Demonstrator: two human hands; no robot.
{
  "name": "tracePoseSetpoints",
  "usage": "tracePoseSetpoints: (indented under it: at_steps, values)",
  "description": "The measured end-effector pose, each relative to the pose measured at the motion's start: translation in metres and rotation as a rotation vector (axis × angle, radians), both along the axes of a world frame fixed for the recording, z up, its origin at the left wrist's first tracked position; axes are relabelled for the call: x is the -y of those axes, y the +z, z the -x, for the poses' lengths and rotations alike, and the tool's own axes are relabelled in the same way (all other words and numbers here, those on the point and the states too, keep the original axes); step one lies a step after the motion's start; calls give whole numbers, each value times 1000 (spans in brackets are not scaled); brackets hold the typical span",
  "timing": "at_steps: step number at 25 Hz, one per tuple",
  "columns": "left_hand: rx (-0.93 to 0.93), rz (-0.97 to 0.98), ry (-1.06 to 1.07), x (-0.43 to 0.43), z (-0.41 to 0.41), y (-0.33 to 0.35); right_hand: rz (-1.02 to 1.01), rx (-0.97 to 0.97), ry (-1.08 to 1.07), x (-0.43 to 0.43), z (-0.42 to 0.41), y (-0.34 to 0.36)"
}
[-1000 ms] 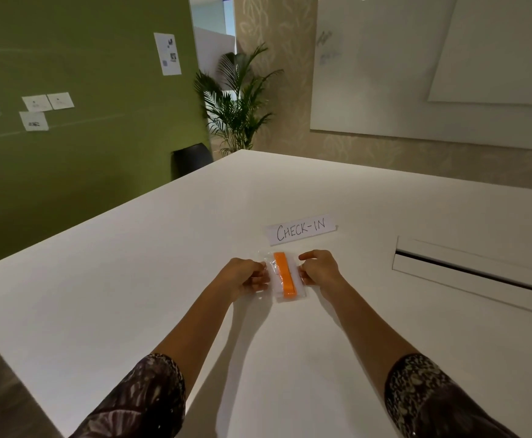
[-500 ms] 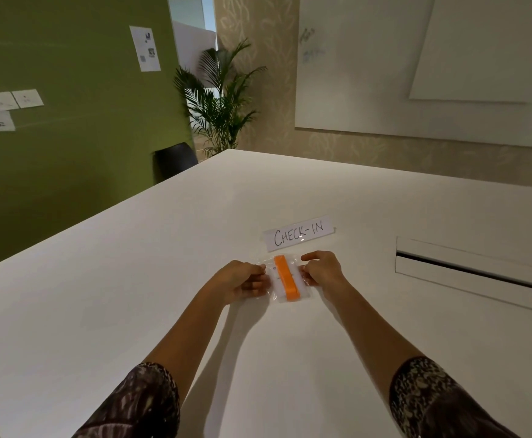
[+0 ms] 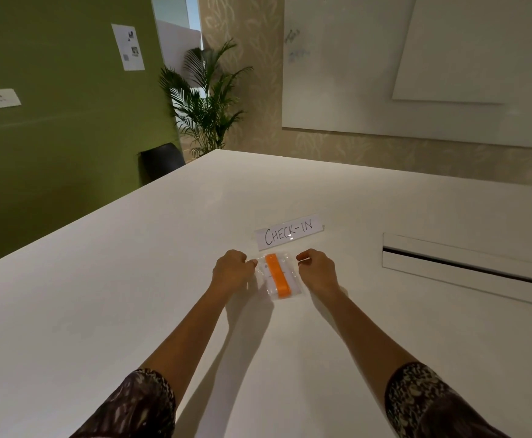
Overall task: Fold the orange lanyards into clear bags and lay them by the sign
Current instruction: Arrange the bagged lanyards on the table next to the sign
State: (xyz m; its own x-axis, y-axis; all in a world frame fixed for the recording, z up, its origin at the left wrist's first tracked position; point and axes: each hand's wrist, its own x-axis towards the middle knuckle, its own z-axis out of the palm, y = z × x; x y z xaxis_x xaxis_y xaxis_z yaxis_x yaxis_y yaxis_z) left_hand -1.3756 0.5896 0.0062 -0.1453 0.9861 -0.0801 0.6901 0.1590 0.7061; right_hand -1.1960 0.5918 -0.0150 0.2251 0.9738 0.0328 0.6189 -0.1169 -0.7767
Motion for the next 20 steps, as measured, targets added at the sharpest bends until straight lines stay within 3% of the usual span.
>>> tracePoseSetpoints:
  at_steps: [2,8,20]
  values:
    - [-194,-96,-92,7,-16,0,-53,95,33,10,-5,-2]
    - [-530,-234,-385,32,-92,-16,-77,580,157,37,-48,-14]
    - [-574,-200,-524,98,-278,-31,17,715,68,129,-250,-21]
